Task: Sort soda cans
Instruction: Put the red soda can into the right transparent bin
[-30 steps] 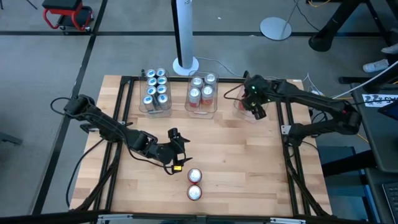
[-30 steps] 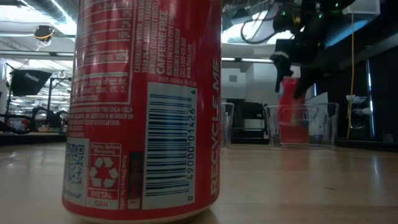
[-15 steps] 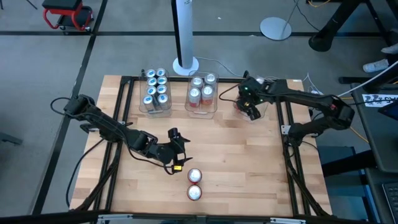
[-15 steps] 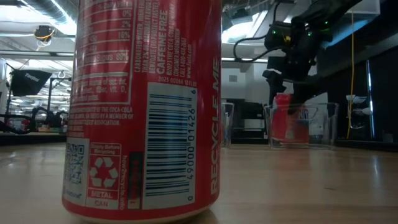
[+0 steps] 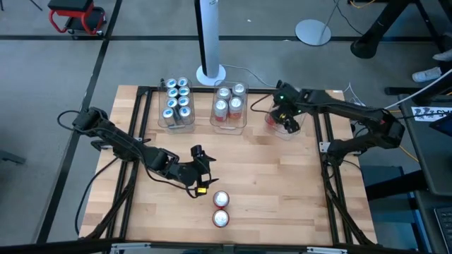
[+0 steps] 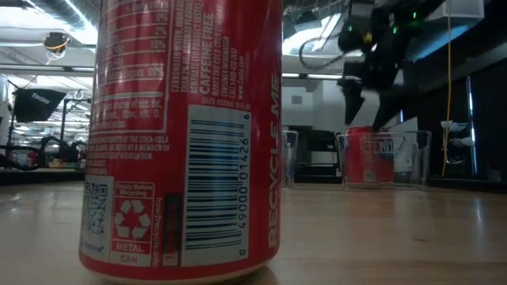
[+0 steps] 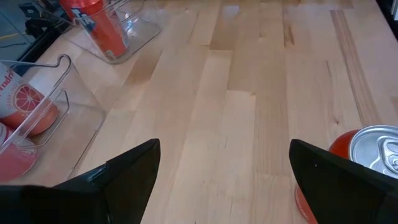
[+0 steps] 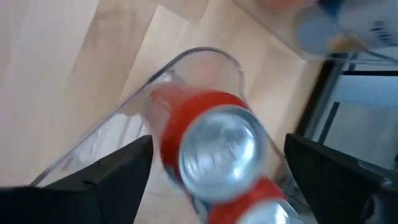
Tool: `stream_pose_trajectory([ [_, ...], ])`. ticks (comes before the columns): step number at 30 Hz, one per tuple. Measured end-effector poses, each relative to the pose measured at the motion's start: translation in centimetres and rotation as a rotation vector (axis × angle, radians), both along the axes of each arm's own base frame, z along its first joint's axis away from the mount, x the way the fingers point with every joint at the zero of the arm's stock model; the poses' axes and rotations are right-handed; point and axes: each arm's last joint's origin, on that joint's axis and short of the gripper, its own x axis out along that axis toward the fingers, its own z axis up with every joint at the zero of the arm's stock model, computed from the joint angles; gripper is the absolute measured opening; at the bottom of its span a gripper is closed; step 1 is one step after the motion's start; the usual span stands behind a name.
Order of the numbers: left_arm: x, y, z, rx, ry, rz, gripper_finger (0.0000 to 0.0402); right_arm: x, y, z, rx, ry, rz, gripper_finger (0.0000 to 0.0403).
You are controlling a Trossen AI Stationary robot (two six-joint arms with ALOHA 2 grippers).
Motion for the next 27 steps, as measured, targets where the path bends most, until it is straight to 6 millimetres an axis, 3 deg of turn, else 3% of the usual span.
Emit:
stream_pose_trajectory([
  [6,0.0,0.0,0.0,-0.001,0.001,0.001,0.0345,-0.4,1.8,5.3,-0.025,-0.073,0.025,0.0353],
  [13,-0.2,-0.4,0.0,0.010,0.006,-0.021,0.0345,1.6,8.0,6.5,-0.054,-0.156,0.281,0.0353],
  [19,-0.5,-1.4,0.1,-0.004,0.002,-0.093,0.0345,2.9,14.5,4.6,-0.118,-0.228,0.464,0.0353],
  [27,-1.7,-3.3,-0.5,-0.064,0.026,-0.136,0.0345,3.9,21.7,-0.1,-0.095,-0.564,0.693,0.0353],
])
